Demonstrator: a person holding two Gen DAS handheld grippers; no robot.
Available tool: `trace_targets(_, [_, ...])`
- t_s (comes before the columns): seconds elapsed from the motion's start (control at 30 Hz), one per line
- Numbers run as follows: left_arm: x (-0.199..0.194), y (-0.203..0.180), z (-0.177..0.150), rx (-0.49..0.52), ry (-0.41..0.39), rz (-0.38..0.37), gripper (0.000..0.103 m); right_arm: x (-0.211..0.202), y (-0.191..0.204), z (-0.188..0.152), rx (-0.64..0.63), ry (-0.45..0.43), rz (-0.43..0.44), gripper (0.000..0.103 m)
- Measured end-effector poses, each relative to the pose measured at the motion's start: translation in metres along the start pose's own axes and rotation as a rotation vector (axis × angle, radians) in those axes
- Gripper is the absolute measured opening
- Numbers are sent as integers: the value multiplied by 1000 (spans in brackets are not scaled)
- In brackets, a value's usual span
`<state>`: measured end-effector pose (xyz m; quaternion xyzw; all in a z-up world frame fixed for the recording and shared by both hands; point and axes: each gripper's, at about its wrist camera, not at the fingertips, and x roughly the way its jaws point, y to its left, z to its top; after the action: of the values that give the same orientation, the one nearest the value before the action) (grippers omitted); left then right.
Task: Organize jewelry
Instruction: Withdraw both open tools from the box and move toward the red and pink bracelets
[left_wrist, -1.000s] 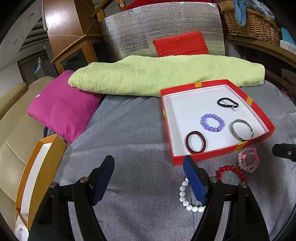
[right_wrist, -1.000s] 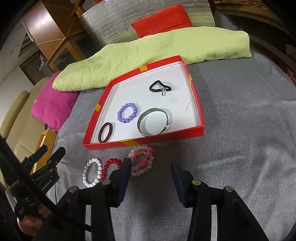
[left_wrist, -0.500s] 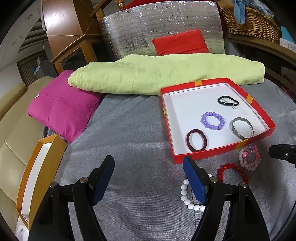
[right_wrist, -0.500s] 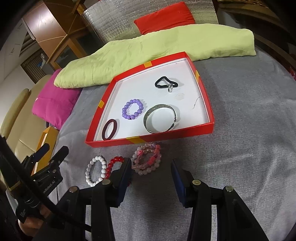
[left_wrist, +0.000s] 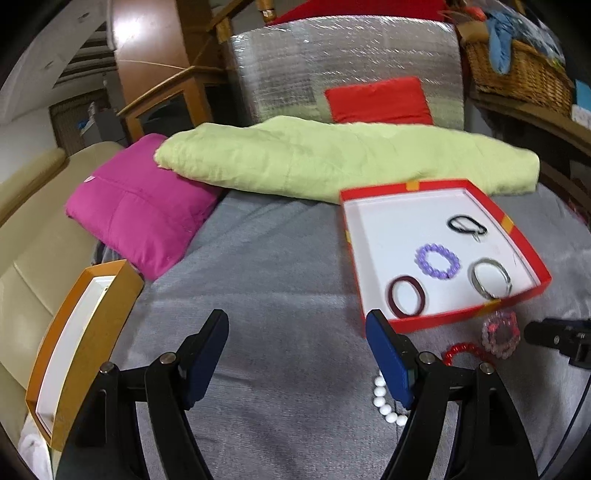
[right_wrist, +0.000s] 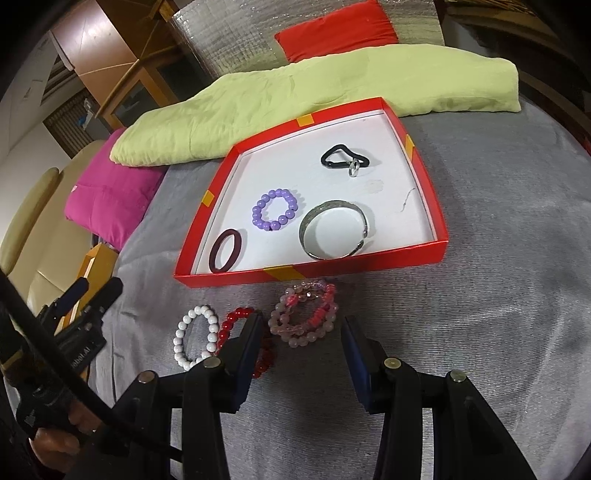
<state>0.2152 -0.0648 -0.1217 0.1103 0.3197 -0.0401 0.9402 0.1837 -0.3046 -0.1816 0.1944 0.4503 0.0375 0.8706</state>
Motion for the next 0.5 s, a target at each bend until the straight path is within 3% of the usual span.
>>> trace_targets(0.5, [-2, 28, -1, -65, -16, 44, 77, 10, 14, -2, -17, 12, 3, 47])
